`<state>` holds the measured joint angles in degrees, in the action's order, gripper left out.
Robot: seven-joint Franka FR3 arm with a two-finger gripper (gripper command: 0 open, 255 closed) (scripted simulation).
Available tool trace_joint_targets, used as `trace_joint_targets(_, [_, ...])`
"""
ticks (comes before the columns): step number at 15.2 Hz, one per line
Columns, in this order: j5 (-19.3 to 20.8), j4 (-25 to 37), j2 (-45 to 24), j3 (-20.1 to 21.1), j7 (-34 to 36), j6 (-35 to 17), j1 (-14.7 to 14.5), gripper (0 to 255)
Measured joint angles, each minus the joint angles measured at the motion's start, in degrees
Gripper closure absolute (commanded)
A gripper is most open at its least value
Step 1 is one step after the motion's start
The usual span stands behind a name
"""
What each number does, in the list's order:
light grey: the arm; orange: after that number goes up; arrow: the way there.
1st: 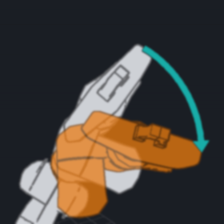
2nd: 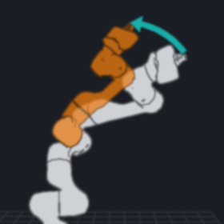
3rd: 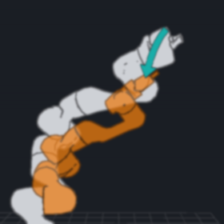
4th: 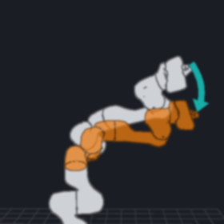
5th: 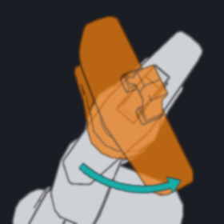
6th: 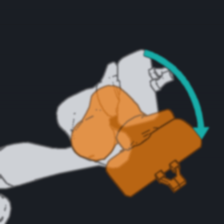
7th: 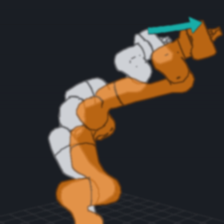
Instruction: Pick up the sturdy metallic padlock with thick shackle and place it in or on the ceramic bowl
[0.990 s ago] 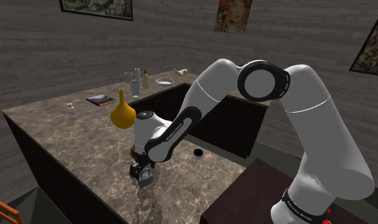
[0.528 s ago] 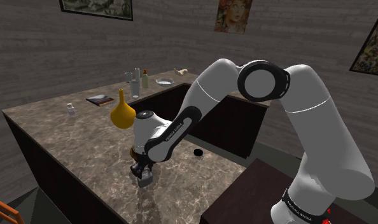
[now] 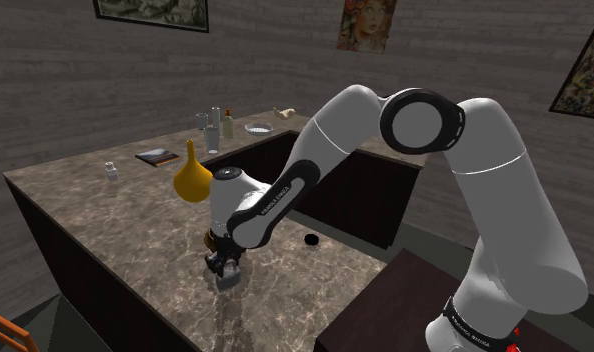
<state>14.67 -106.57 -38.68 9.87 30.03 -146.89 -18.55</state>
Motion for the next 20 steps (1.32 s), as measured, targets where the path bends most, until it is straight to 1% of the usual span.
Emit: trace_joint_targets(20, [-3.5, -0.7, 11.3, 2.8, -2.6, 10.5, 2.0, 255])
